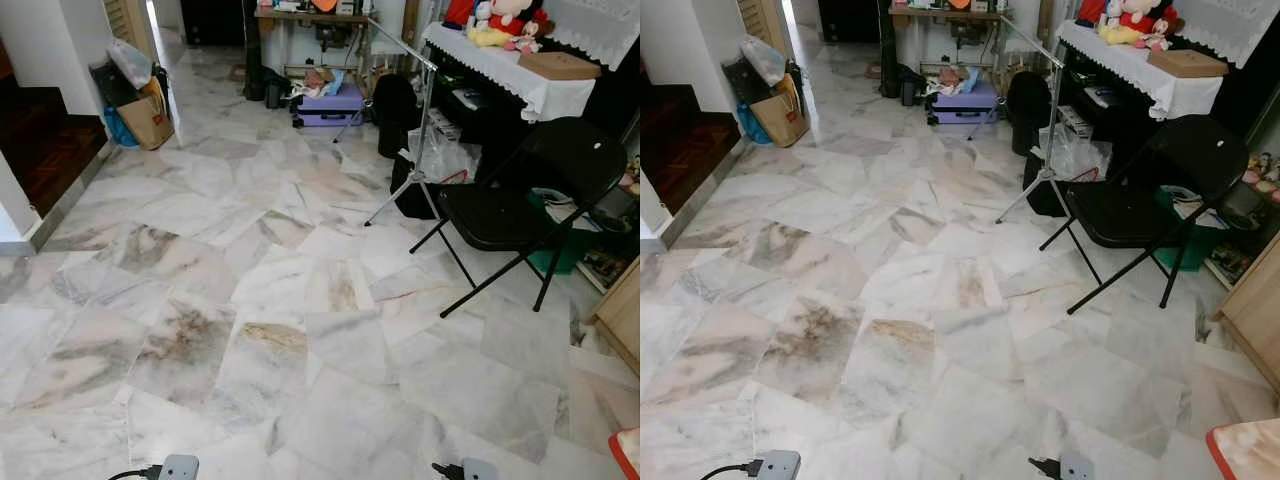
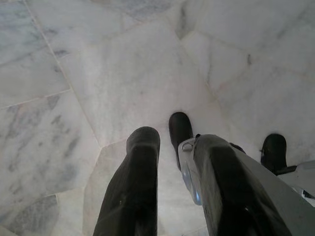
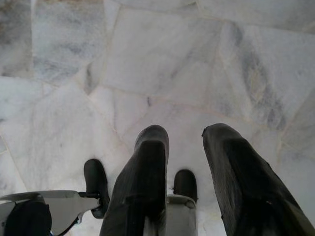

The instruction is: Setting the table

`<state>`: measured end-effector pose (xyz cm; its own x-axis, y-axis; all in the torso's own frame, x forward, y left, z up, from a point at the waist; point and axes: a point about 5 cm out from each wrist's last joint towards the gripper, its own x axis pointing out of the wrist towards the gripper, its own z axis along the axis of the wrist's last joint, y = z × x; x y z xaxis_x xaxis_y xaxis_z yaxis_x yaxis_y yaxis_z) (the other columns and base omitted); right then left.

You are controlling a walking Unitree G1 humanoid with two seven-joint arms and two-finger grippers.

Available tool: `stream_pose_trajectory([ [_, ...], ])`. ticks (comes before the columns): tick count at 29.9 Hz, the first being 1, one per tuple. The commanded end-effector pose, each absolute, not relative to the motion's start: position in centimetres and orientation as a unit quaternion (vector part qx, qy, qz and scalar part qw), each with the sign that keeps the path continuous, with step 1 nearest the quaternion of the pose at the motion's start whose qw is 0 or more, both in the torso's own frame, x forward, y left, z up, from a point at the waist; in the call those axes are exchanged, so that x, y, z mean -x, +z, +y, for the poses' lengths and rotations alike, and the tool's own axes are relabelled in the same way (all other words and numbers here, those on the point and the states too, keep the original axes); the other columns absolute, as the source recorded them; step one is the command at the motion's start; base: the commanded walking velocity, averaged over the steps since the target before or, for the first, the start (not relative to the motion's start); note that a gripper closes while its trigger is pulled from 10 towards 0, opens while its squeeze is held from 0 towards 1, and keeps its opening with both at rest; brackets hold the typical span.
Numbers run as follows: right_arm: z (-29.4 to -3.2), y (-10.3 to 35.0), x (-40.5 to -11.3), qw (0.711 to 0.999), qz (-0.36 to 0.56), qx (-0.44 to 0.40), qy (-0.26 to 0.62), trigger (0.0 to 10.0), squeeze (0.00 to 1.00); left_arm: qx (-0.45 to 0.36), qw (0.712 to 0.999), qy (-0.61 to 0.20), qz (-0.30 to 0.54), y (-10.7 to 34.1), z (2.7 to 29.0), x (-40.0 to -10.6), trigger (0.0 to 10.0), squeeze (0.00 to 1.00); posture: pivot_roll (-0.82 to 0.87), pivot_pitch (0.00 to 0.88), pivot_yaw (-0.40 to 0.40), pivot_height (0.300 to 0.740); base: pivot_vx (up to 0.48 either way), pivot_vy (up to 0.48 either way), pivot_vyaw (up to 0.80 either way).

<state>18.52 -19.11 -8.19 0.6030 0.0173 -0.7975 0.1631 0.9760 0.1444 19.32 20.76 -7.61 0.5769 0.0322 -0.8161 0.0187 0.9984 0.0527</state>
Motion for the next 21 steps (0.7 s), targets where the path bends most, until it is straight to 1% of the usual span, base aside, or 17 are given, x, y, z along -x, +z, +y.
stream_pose_trajectory([
  [1,-19.0,-8.4,-18.2,0.883,0.457,-0.100,-0.034,10.0,0.00,-0.039,0.880,0.000,0.473,-7.9,20.7,-18.9,10.0,0.00,0.03,0.065,-0.033,0.740,0.000,0.000,-0.79],
  [5,-19.0,-8.5,-18.1,0.882,0.456,-0.110,-0.041,10.0,0.00,-0.026,0.879,0.007,0.477,-8.0,20.8,-18.6,10.0,0.00,0.03,0.074,-0.033,0.740,0.000,0.000,-0.79],
  [12,-19.3,-8.7,-17.6,0.878,0.464,-0.105,-0.040,10.0,0.00,-0.029,0.881,0.008,0.473,-7.9,21.0,-18.8,10.0,0.00,0.03,0.092,-0.035,0.740,0.000,0.000,-0.79],
  [21,-19.7,-8.8,-17.1,0.875,0.472,-0.102,-0.039,10.0,0.00,-0.034,0.880,-0.005,0.474,-7.9,20.5,-18.8,10.0,0.00,0.03,0.091,-0.036,0.740,0.000,0.000,-0.79],
])
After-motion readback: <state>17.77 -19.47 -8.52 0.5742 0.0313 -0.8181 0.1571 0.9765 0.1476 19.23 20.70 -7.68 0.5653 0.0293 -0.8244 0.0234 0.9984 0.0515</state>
